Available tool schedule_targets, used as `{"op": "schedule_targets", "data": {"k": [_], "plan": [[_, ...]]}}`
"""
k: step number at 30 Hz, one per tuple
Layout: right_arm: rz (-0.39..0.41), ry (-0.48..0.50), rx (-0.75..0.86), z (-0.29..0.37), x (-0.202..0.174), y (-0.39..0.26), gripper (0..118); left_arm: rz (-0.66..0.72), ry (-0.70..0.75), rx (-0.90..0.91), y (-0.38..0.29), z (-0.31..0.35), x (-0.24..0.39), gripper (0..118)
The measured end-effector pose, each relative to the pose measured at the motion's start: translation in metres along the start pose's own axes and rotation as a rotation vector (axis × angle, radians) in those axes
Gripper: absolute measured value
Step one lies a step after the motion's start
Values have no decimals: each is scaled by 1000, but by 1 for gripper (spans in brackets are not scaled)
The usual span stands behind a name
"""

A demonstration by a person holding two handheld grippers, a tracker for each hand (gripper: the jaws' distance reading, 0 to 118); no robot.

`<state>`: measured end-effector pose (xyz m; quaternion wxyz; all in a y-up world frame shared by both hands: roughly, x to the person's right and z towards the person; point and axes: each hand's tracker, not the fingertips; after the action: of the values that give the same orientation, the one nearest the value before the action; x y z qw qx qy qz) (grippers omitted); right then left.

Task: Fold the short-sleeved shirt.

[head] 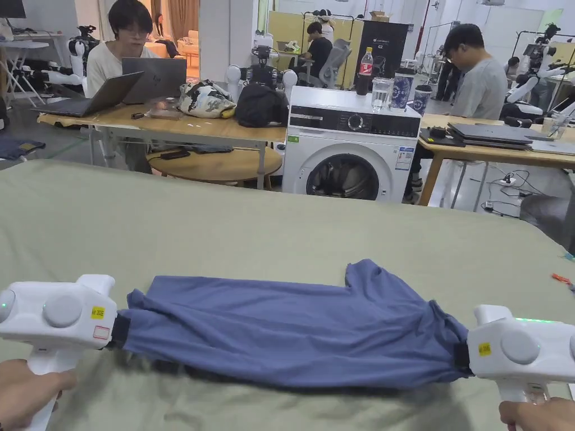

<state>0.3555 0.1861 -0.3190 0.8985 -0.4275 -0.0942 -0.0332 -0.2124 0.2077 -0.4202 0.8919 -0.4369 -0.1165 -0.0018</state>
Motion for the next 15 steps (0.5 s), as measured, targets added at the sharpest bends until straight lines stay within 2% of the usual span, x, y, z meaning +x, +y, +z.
{"op": "schedule_targets", "data": {"k": [2, 6, 9, 13, 15], "plan": [[53, -26, -3, 18, -3, -17, 1, -10, 18, 0, -11, 14, -4, 0], [57, -19, -37, 44, -9, -63, 1, -3, -9, -55, -42, 25, -22, 0], [91, -52, -79, 51, -19, -100, 1, -25, -2, -117, -72, 24, -26, 0], [122, -72, -142, 36, -28, -133, 1, -16, -5, -165, -105, 10, -31, 0], [101, -72, -158, 22, -28, -142, 1, 0, -5, -173, -115, -2, -33, 0]]}}
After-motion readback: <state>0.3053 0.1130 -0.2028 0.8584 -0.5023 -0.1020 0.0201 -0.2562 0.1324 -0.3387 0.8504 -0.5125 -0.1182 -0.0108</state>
